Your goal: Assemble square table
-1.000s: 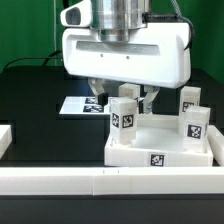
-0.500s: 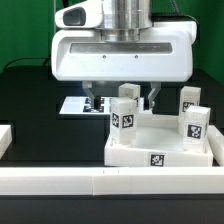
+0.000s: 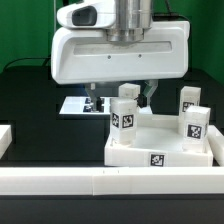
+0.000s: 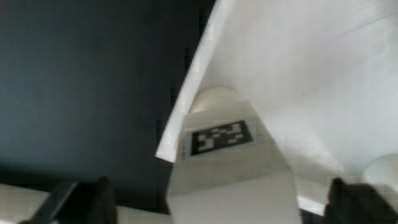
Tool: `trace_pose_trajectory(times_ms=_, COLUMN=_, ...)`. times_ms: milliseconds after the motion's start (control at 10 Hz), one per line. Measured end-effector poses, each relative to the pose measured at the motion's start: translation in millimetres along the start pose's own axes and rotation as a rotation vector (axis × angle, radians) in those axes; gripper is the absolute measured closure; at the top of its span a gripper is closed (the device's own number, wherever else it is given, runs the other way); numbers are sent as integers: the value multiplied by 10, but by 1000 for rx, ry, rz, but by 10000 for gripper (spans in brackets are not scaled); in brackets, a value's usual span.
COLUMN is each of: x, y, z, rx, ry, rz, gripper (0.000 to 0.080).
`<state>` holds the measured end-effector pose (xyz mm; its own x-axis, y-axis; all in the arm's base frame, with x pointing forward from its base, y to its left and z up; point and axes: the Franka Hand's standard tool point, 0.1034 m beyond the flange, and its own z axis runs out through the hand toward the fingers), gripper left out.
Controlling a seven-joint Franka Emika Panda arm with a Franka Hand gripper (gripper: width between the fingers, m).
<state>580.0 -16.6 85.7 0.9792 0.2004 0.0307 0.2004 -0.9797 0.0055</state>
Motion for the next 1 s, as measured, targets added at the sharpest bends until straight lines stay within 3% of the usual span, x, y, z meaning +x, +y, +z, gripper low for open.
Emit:
trace_pose_trajectory(times_ms=100, x=-2, y=8, z=0, rx=0, ry=0, rz=1, gripper=263)
trace_pose_trajectory(times_ms=200, x=-2, y=10, z=0, rx=0, ry=0, rz=16, gripper=446)
trace_pose_trajectory(times_ms=300, x=-3, y=9, z=0, rx=0, ry=0, rz=38, gripper=514)
trace_pose_trajectory(times_ms=500, x=-2, y=8, z=0, rx=2, ry=1, rz=88, gripper=514)
trace_pose_trajectory(times_ms=1000, x=4, y=-7, z=1, rx=4, ry=-1, rz=571, gripper=514)
